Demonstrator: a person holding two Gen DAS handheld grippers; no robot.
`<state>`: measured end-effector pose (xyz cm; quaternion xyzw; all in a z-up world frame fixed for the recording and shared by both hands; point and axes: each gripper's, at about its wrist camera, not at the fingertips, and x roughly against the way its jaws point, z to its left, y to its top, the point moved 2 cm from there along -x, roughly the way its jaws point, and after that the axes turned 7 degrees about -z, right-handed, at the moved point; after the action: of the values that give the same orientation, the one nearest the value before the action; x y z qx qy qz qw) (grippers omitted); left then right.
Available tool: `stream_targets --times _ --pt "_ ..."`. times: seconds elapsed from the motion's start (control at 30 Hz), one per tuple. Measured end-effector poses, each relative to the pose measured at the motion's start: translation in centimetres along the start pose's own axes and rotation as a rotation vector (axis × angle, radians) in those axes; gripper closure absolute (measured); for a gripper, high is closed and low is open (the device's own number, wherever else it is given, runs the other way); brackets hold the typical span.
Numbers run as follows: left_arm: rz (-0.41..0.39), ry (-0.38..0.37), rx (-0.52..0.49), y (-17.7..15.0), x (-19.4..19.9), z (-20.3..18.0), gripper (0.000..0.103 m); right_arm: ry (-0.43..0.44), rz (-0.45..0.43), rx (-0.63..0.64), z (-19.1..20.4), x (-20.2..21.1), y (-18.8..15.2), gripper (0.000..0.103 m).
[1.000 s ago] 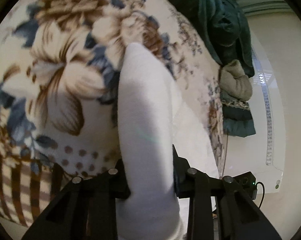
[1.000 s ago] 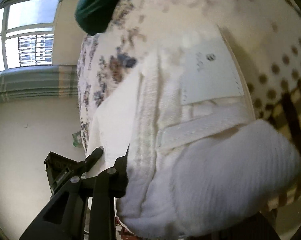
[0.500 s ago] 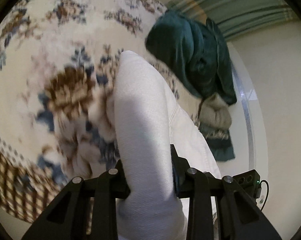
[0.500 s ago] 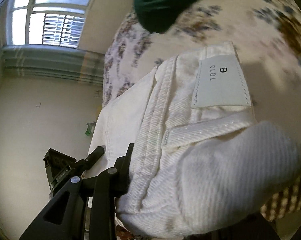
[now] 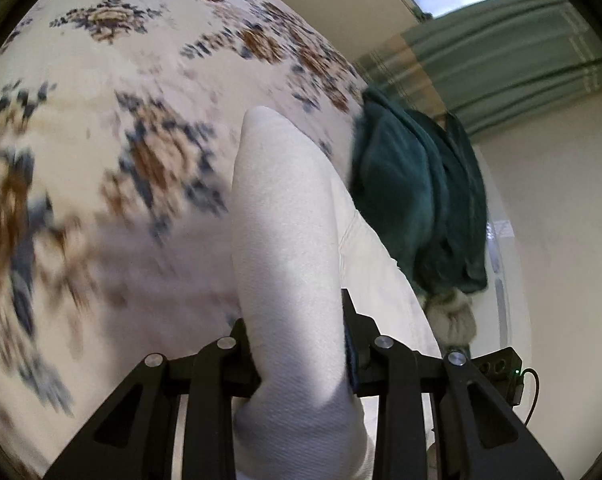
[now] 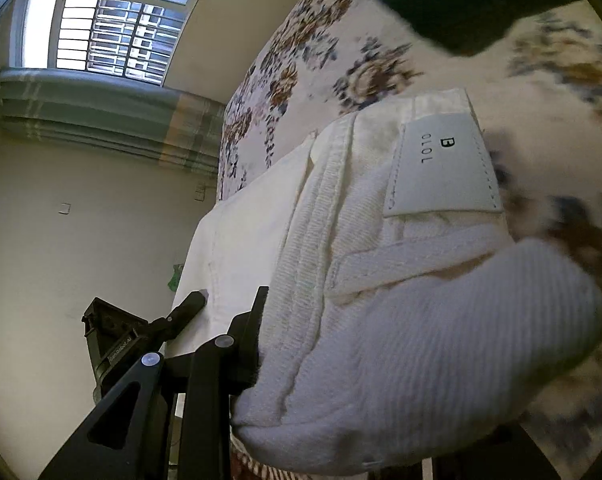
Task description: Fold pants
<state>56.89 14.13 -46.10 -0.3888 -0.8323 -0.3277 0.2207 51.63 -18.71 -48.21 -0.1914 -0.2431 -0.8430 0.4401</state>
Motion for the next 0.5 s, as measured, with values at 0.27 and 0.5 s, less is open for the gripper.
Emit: stream_targets --times 0.27,0.5 --pt "0.005 0.027 -0.002 7.7 -7.2 10.7 0.076 -0.023 0.029 0.022 -1.8 -17.5 3.1 0.073" --pt "0.107 0.123 -0.045 5.8 -10.6 17.0 0.065 -0.19 0.165 0.064 -6.0 -23.6 0.5 0.048"
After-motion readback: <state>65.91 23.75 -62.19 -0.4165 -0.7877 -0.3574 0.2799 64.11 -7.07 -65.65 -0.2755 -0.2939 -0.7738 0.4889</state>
